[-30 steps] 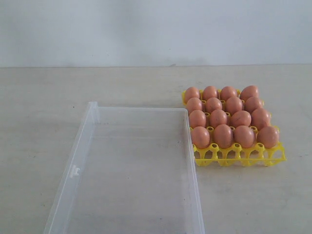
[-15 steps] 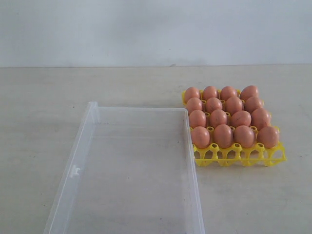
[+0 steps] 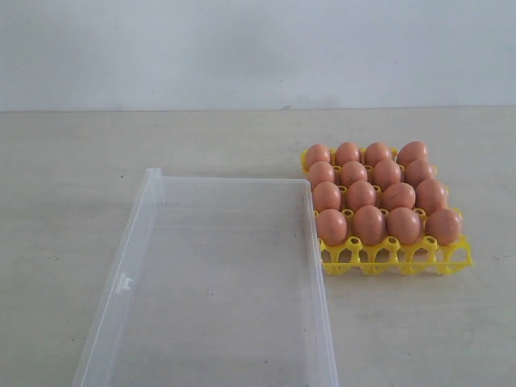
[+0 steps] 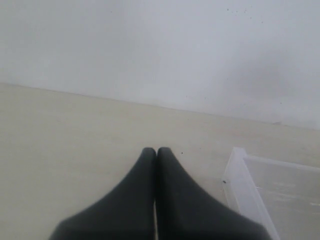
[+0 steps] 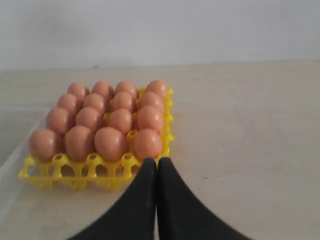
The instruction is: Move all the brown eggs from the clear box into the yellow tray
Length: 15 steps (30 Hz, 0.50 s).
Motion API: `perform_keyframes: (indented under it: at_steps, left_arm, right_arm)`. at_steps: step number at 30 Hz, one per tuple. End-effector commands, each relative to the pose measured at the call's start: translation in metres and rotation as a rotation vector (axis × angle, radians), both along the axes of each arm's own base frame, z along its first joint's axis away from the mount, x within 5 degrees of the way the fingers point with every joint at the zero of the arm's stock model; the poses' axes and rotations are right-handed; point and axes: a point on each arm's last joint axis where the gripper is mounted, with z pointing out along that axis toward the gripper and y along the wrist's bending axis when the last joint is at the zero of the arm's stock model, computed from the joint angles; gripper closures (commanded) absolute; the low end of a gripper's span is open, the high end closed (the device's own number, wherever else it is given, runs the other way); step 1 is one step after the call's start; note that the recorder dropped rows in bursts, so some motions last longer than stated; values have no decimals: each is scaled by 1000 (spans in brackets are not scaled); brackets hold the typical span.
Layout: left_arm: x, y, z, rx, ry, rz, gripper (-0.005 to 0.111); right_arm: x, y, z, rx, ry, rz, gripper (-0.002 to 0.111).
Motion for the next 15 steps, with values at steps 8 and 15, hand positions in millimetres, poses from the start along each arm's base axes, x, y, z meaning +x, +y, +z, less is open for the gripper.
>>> perform_keyframes:
  at_steps: [8,15]
  left_arm:
    - [0,0,1,-8,-5,0,111]
    - [0,0,1,-8,-5,0,111]
  right_arm:
    - [-2,-4,-18,-41,8,-139,109]
    - [-3,-6,-21,-47,47,-205,109]
